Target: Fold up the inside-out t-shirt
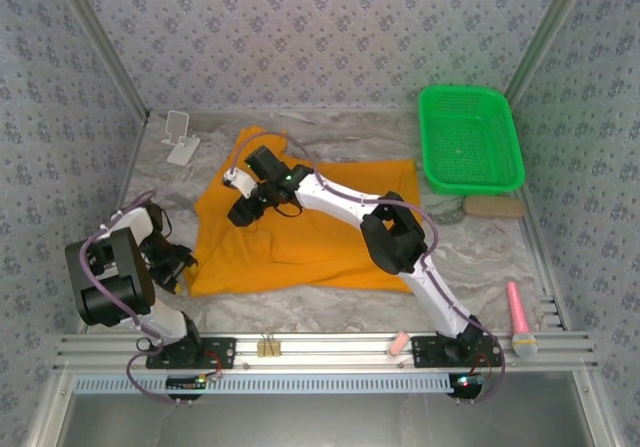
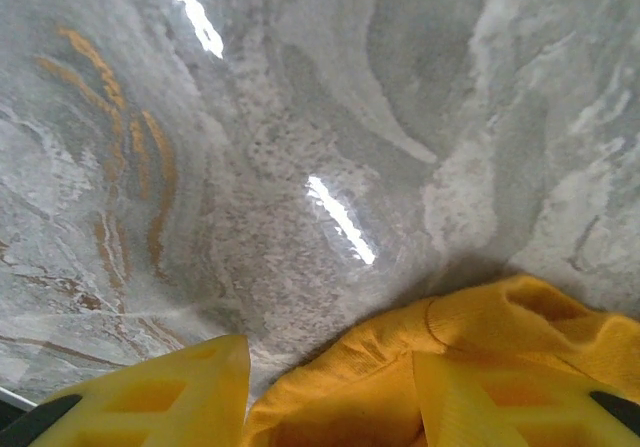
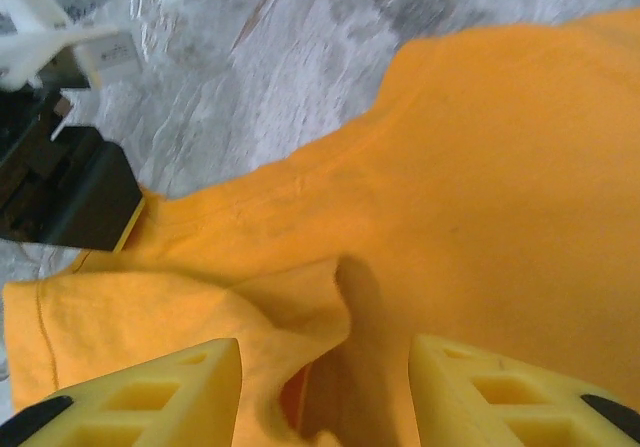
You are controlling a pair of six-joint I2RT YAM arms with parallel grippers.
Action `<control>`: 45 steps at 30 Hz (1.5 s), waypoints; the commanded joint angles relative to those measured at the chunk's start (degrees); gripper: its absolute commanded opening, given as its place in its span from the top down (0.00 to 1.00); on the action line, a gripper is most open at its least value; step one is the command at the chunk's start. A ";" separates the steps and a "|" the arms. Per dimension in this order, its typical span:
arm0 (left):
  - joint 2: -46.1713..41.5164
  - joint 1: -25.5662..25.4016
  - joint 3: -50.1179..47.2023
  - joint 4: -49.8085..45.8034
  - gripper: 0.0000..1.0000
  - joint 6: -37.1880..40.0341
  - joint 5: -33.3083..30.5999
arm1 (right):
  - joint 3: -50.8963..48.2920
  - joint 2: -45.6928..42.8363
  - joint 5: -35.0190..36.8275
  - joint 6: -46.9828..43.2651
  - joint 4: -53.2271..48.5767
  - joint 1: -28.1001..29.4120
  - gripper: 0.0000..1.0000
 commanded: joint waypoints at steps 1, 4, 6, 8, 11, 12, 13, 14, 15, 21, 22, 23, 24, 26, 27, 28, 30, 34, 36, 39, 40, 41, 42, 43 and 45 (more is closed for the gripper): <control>-0.15 0.92 -0.72 -1.13 0.52 -0.11 -1.21 | -0.62 0.18 0.72 -0.80 -6.28 1.11 0.51; -0.89 0.88 0.64 -2.23 0.52 0.76 -0.27 | -7.48 -3.35 1.42 0.85 -5.02 -0.20 0.51; -1.81 0.88 1.69 -3.60 0.51 1.61 1.38 | -11.19 -5.81 0.65 0.97 -5.18 -0.92 0.50; -4.33 0.66 2.32 -4.49 0.51 1.66 2.42 | -13.86 -7.80 0.67 0.40 -6.08 -1.23 0.49; -8.02 0.36 3.29 -5.96 0.50 1.43 2.59 | -15.30 -8.39 0.79 -0.06 -8.01 -1.02 0.49; -8.63 0.31 3.41 -6.50 0.50 1.49 2.50 | -15.65 -8.24 0.83 0.04 -8.05 -0.84 0.49; -9.13 0.25 3.38 -6.76 0.50 1.46 2.16 | -16.00 -8.11 0.89 0.23 -7.74 -0.54 0.51; -9.50 0.11 3.17 -6.85 0.50 1.35 1.71 | -16.28 -7.93 0.85 0.32 -7.22 -0.24 0.55; -9.61 0.06 2.69 -6.43 0.50 1.00 1.24 | -16.40 -7.84 0.89 0.34 -6.85 -0.10 0.60; -5.43 0.00 -0.28 -3.54 0.50 0.98 0.96 | -16.88 -9.95 2.17 0.09 -5.23 -0.80 1.00; -4.90 0.04 -1.05 -2.68 0.50 0.92 0.95 | -18.00 -11.30 1.98 -0.05 -4.07 -1.32 1.00; -4.38 0.00 -1.71 -1.95 0.50 0.75 0.98 | -19.36 -12.73 1.57 -0.22 -2.49 -1.83 1.00; -4.04 0.02 -1.77 -1.61 0.51 0.79 0.95 | -20.82 -14.10 1.26 -0.07 -1.07 -2.34 1.00; -3.27 0.00 -1.05 -1.98 0.51 1.20 0.24 | -24.64 -17.11 0.81 0.55 2.70 -3.67 1.00; -3.24 0.02 -0.74 -2.33 0.51 1.30 -0.50 | -26.14 -18.10 1.00 1.05 4.19 -4.31 1.00; -3.28 0.05 -0.76 -2.41 0.51 1.32 -0.96 | -27.80 -18.98 0.86 1.55 5.79 -4.91 1.00; -3.68 0.01 -1.08 -2.18 0.51 0.79 -1.66 | -30.55 -19.74 0.84 2.10 7.91 -5.87 1.00; -3.30 0.27 -0.26 -2.88 0.52 1.16 -2.71 | -34.19 -18.30 4.92 4.07 10.94 -6.24 1.00; -3.95 0.54 0.11 -3.16 0.52 1.16 -2.88 | -35.36 -18.28 6.66 6.65 13.16 -6.31 0.83; -4.93 0.53 1.88 -3.95 0.47 1.86 -0.65 | -39.92 -22.82 8.55 8.93 18.76 -6.40 0.70; -5.08 0.54 3.29 -5.07 0.46 2.43 0.07 | -41.21 -24.97 10.62 9.11 18.71 -6.50 0.70; -5.41 0.38 4.57 -6.71 0.44 2.79 0.53 | -42.97 -27.47 13.45 9.23 18.23 -6.65 0.70; -5.95 0.19 5.64 -8.22 0.43 3.05 0.63 | -44.88 -29.92 15.97 9.47 17.78 -6.83 0.67; -7.30 -0.27 6.23 -9.42 0.42 3.09 0.59 | -47.43 -33.04 18.46 9.71 17.27 -7.18 0.63; -10.04 -2.20 6.31 -10.33 0.41 2.70 -0.53 | -53.39 -38.75 20.56 9.25 15.24 -7.88 0.61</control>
